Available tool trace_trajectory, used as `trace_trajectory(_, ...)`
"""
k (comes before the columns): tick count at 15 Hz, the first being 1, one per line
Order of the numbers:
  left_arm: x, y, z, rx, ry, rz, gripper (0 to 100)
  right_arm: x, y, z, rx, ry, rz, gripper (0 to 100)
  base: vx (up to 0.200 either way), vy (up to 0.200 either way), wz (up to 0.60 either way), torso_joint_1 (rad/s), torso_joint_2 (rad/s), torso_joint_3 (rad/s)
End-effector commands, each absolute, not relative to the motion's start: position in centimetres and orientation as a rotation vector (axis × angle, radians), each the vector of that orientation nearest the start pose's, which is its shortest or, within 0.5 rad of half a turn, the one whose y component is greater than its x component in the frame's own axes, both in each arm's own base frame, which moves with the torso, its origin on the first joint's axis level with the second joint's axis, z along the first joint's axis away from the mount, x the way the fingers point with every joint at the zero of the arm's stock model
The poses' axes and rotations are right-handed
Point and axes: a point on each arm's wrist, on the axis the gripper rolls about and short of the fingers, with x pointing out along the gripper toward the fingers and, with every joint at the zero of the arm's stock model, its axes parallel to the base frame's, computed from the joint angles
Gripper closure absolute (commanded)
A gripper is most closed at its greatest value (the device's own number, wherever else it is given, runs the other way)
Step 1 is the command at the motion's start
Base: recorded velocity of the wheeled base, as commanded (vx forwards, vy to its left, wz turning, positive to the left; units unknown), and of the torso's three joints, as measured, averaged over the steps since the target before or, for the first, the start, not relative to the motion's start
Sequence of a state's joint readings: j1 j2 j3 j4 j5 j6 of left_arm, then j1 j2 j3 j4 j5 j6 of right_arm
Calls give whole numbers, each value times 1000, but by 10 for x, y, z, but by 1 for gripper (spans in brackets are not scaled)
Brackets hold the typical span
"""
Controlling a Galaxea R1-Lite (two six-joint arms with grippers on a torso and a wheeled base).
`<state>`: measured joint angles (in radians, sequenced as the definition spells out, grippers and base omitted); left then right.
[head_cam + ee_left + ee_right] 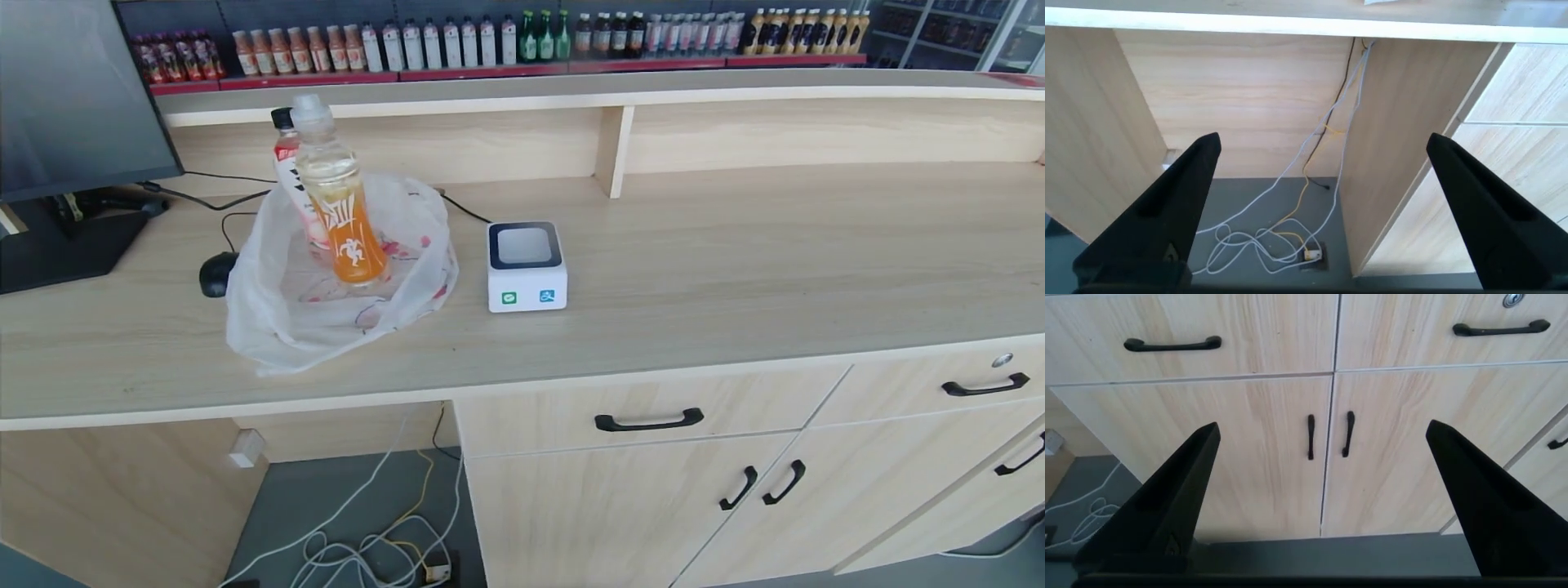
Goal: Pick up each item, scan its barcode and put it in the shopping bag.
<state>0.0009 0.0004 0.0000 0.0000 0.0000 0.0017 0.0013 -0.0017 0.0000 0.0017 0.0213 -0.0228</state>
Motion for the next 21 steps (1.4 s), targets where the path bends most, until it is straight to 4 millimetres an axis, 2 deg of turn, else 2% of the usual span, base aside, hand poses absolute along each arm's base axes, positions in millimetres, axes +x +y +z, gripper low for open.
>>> trace_trajectory(1, -23, 0, 75, 2, 0, 2, 0, -23, 0, 75, -23, 1, 23, 0, 0, 0, 0, 0, 0, 0)
trace_trajectory(18, -23, 0, 75, 3, 0, 2, 0, -23, 0, 75, -23, 0, 23, 0, 0, 0, 35, 0, 0, 0)
trace_trajectory(21, -23, 0, 75, 3, 0, 2, 0, -23, 0, 75, -21, 0, 23, 0, 133, 0, 0, 2, -3, 3)
